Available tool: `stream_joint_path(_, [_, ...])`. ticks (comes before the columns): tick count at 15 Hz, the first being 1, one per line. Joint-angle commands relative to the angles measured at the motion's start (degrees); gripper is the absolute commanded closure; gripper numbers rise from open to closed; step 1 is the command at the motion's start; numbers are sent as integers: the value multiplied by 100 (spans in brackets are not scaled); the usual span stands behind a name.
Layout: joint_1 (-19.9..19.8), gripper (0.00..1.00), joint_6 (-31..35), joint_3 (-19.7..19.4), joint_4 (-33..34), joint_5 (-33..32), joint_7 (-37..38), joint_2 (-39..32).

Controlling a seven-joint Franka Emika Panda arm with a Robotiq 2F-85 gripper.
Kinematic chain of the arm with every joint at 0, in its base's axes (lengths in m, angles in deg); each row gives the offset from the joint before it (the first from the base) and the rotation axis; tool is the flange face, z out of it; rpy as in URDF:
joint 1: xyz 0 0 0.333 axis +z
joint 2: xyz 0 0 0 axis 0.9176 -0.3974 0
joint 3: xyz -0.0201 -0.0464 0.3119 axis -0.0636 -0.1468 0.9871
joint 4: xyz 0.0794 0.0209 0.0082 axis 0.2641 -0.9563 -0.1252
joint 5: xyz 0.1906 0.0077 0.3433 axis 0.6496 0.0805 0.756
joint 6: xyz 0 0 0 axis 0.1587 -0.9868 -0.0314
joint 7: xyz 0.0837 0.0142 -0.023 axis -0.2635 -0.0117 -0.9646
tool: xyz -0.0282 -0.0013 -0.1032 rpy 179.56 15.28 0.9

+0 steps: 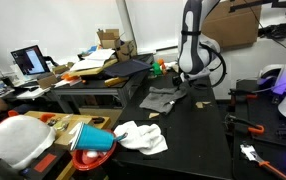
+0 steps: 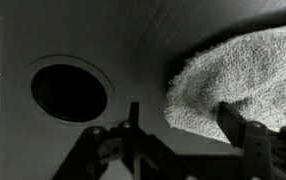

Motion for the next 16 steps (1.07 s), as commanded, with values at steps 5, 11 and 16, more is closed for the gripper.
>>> stream_joint_path(5, [11, 82, 69, 61, 42, 228, -197, -122])
stream_joint_path(11, [192, 100, 52, -136, -31, 61, -67, -10])
stream_joint_path(16, [549, 100, -88, -426, -101, 67, -125, 154])
